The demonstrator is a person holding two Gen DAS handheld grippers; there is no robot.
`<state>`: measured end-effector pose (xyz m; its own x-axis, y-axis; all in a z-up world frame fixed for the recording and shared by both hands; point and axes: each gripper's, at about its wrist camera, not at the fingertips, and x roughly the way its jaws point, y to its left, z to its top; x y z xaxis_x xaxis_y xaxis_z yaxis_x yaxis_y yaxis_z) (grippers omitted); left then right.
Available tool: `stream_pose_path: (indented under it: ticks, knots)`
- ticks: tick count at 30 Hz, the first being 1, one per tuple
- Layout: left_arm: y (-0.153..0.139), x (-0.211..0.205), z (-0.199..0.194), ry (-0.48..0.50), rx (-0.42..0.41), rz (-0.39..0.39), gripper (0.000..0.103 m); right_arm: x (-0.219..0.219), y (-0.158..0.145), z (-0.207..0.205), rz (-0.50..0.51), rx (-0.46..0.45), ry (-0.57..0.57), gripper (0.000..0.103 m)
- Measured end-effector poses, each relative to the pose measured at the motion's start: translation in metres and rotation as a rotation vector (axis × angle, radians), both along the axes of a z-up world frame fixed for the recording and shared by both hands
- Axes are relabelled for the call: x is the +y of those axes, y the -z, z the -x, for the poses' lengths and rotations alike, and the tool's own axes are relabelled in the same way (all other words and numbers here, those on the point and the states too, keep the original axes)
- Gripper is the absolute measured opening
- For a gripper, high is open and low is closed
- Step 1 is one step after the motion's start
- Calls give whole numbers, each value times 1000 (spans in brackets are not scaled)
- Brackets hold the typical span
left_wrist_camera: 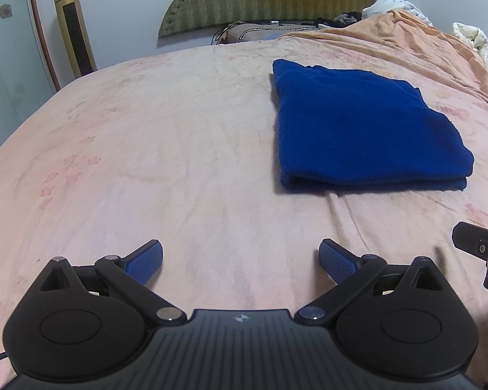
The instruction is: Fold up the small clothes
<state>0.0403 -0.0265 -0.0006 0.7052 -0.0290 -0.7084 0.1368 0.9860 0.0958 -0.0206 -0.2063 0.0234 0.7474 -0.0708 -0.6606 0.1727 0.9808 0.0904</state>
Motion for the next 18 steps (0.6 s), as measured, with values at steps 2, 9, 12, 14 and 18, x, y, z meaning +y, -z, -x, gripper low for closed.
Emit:
stream_pose_path:
  ticks: [2,9,12,14,18]
  knots:
    - [0,0,0,0,1,0,103,0,0,0,1,0,0,103]
    - [0,0,1,1,-2,-6,103,0,0,0,-3,0,1,103]
    - [0,0,1,2,-4,-7,103,1,0,1,-5,1,0,103]
    - [0,0,1,2,-7,-11,103,0,0,1,-5,1,-1,103]
    - [-1,-1,3,3,-15,-14,103,0,0,1,-5,1,-1,103]
